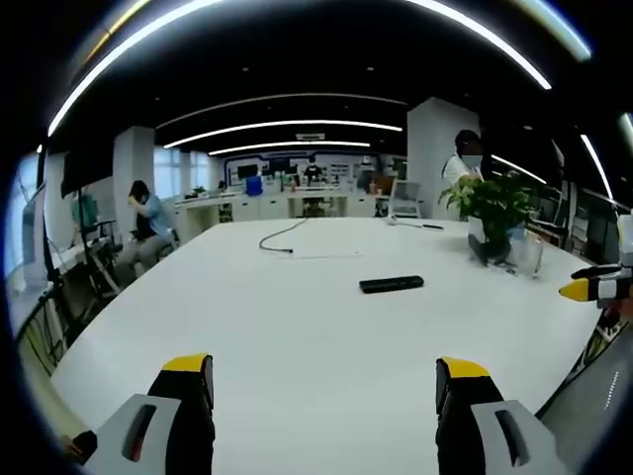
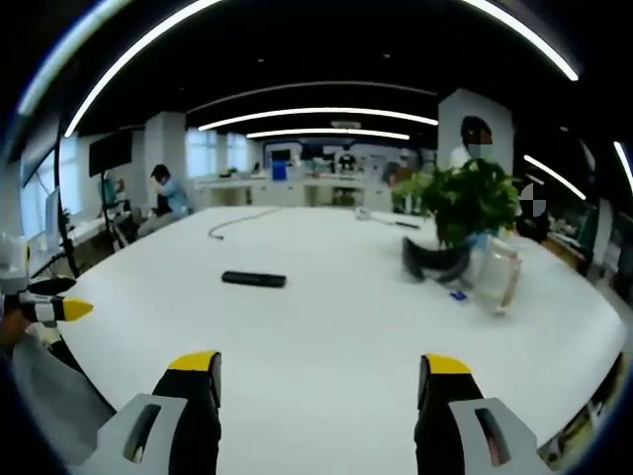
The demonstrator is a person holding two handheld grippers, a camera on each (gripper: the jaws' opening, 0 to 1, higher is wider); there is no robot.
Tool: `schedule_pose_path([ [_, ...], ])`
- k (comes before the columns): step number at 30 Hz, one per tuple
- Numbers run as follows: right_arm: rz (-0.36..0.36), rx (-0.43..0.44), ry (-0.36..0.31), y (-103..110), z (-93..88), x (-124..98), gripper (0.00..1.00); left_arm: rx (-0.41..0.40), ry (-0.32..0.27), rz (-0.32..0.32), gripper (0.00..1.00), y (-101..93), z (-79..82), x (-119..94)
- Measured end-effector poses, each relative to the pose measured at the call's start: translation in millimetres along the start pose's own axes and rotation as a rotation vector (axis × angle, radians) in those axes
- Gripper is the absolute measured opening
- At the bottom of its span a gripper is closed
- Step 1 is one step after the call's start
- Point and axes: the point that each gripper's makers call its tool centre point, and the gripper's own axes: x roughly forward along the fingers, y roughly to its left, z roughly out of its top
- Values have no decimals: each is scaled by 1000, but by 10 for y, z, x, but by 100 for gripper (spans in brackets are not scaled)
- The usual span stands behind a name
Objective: Press the specified remote control buttons in sequence, fully releasing each button before pressing the next.
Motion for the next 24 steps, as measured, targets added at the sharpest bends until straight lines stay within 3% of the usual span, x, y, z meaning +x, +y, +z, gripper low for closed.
schedule_pose_path([
  [24,14,-5,3,27,-5,5,78,14,19,-4,96,23,-60,25],
])
